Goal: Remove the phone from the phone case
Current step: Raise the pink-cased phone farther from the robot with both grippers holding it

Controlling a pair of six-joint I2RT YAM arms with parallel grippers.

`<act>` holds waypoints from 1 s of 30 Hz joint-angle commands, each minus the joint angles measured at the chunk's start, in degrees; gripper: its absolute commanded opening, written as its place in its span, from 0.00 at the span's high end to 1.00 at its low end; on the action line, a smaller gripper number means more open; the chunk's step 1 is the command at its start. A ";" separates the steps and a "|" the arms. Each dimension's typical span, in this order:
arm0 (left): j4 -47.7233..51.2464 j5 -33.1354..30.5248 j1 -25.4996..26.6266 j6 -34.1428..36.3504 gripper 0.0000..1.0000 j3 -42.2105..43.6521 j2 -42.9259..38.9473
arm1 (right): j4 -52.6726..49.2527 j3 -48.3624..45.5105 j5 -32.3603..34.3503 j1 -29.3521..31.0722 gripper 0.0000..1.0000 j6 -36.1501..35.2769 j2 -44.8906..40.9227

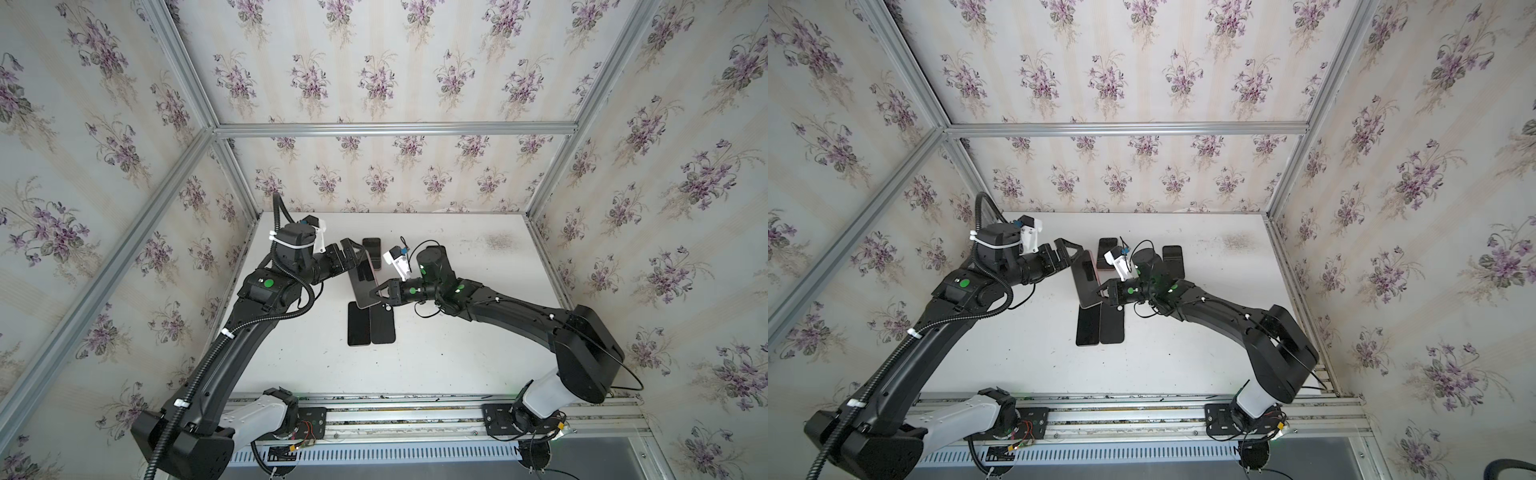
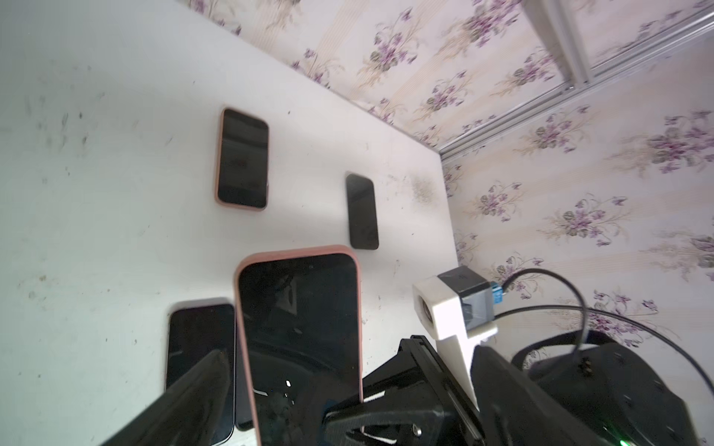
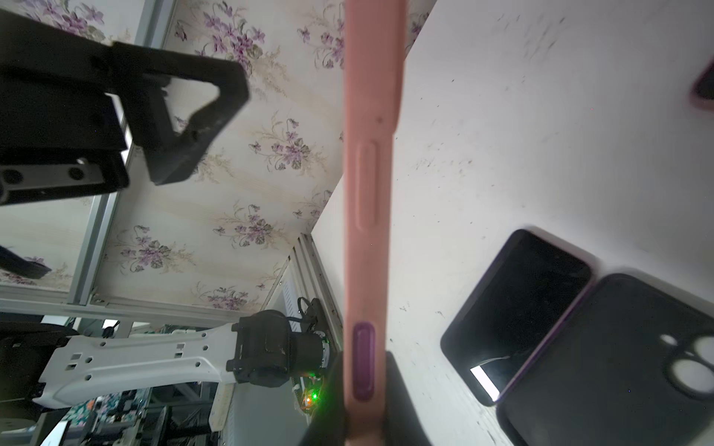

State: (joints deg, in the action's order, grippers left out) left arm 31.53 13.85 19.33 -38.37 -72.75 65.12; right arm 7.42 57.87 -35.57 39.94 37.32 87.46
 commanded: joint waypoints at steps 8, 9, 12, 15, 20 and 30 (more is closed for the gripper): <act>-2.79 6.49 0.00 20.07 0.00 -11.15 2.24 | -12.00 -6.18 -1.67 -18.49 1.00 -22.96 -18.73; -2.44 8.08 0.00 22.14 0.00 -12.36 3.02 | -11.98 -7.05 -2.08 -20.53 1.00 -25.17 -20.59; -1.24 13.01 0.00 27.47 0.00 -15.34 4.92 | -12.25 -8.12 -4.24 -25.52 1.00 -30.64 -24.24; 1.41 17.55 0.06 32.98 0.00 -18.39 8.33 | -12.10 -8.16 -8.26 -28.50 1.00 -36.34 -25.47; 5.65 22.41 0.18 40.45 0.00 -21.61 10.41 | -10.19 -7.42 -14.42 -30.16 1.00 -44.83 -24.39; 8.72 29.32 0.75 54.65 0.00 -17.08 7.73 | -5.81 -5.64 -27.88 -30.23 1.00 -52.84 -19.75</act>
State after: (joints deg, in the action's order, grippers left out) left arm 39.07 39.48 19.92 9.39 -90.96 73.63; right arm -2.68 50.96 -57.28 9.74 -11.75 67.05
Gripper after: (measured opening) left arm 0.996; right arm 0.138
